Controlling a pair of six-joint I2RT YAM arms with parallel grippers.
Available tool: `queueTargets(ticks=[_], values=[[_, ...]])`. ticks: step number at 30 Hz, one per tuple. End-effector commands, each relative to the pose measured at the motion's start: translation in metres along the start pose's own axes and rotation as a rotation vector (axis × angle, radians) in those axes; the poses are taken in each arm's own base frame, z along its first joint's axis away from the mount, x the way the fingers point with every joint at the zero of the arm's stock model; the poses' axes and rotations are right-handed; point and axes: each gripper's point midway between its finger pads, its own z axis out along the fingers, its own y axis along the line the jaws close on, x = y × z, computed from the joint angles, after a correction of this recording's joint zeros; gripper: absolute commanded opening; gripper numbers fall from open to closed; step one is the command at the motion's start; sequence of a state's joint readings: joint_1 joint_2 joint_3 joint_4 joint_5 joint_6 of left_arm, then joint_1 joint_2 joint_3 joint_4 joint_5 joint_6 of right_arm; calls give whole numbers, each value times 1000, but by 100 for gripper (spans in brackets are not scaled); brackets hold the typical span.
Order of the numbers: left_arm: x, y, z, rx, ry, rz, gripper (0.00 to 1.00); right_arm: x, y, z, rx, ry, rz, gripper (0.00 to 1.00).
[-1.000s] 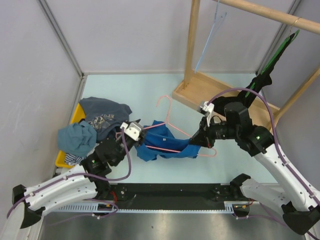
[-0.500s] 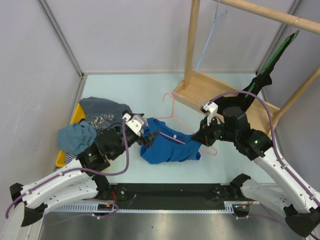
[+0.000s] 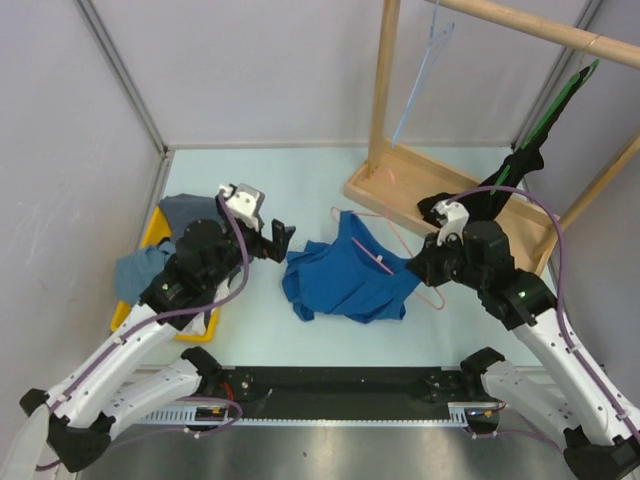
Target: Place the tank top on the hanger
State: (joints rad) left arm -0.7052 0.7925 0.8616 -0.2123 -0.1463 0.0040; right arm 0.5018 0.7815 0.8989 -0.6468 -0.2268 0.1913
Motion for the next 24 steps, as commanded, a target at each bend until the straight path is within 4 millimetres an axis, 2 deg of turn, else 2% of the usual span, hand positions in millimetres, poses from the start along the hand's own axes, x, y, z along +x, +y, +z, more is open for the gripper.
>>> queueTargets(ticks=[1,4,6,8,11,13,16,24], values=[[-16,21,3,-27,18,-131,99,-25,-28,-25,183,-110,68,0],[-16,40,6,-66,35,-160,100,-32,-44,-43,298,-141,94,0],[-13,46,7,-69,41,-177,99,-38,-55,-57,383,-165,116,0],[-9,56,8,-90,41,-193,99,-40,-60,-66,428,-169,128,0],[1,63,8,-99,37,-212,99,-59,-66,-86,499,-236,135,0],[12,67,9,-107,47,-219,99,-67,-67,-92,518,-261,137,0],[26,71,11,-118,70,-228,99,-92,-65,-105,537,-319,128,0],[26,81,6,-145,64,-222,99,-153,-50,-107,498,-436,112,0]])
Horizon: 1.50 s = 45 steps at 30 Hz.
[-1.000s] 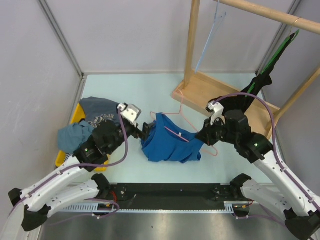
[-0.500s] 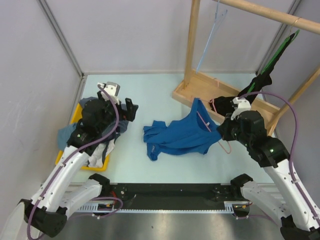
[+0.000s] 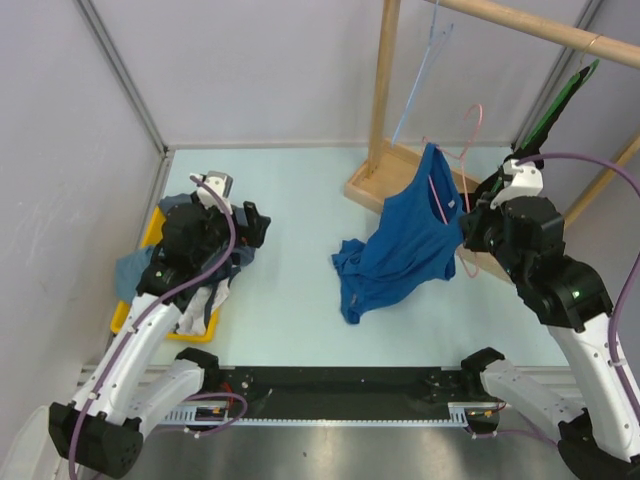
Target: Place the tank top on the hanger
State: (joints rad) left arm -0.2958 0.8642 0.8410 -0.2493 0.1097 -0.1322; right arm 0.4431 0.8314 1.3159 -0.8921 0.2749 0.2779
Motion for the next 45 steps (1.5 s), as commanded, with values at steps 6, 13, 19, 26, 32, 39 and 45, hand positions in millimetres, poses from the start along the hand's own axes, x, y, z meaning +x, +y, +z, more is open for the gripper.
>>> queueTargets(ticks=[6,13,19,26,32,39,45], values=[[-13,2,-8,0,-57,3,99,-108,21,2,-4,-263,56,0],[-13,4,-9,-6,-58,10,99,-168,18,-3,77,-385,37,0],[-14,5,-11,-12,-65,16,99,-191,2,11,152,-393,4,0],[-15,7,-15,-22,-74,23,99,-220,-19,16,173,-437,12,0],[-15,7,-15,-22,-75,24,99,-218,-31,38,166,-396,32,0],[-14,6,-14,-18,-69,22,99,-176,-28,64,119,-288,69,0],[-12,6,-12,-16,-59,18,99,-152,-23,66,95,-235,61,0]])
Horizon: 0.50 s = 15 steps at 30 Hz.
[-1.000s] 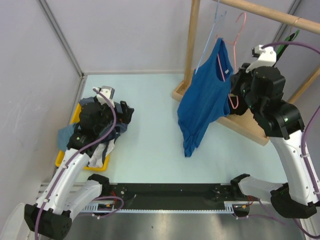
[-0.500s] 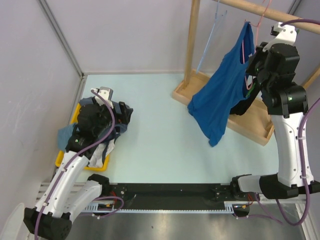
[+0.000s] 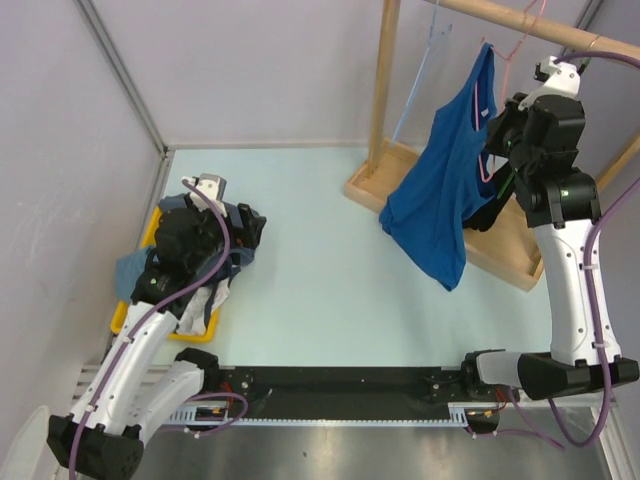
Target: Place the tank top on the hanger
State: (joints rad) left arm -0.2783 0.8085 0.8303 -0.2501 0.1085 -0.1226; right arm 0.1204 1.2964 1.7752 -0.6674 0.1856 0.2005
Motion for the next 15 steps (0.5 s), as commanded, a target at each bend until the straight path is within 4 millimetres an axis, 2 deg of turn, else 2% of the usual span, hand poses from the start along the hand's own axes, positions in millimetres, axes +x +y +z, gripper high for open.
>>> queueTargets(ticks=[1,5,6,7,11,15], values=[[-1,3,1,-3,-10,8,100,3,11,-22,-64,11,1,0],[0,3,1,-4,-5,4,100,-3,3,-24,-22,3,-12,0],[0,3,1,-4,-5,4,99,-2,2,-17,-10,14,-21,0],[0,3,1,-2,-5,2,99,-10,3,-18,-13,0,-20,0],[-1,3,0,-4,-8,3,99,-10,2,-3,11,31,-35,0],[-2,3,-1,-6,-16,7,99,-12,0,0,17,29,-30,0]])
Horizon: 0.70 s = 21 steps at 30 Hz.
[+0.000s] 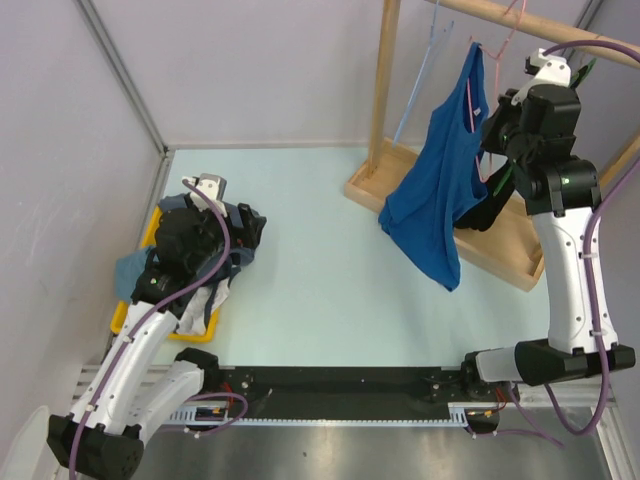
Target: Place the tank top on the hanger
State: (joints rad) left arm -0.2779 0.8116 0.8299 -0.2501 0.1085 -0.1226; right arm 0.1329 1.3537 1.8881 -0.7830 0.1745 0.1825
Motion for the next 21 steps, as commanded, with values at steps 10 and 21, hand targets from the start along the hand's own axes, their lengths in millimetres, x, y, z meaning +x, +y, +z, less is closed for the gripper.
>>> queueTargets(ticks=[10,21], values=[[-2,2,-1,-2,-14,5,99,-30,-6,9,22,-50,5,0],[-2,2,-1,-1,-14,5,99,-5,-5,23,3,28,7,0]])
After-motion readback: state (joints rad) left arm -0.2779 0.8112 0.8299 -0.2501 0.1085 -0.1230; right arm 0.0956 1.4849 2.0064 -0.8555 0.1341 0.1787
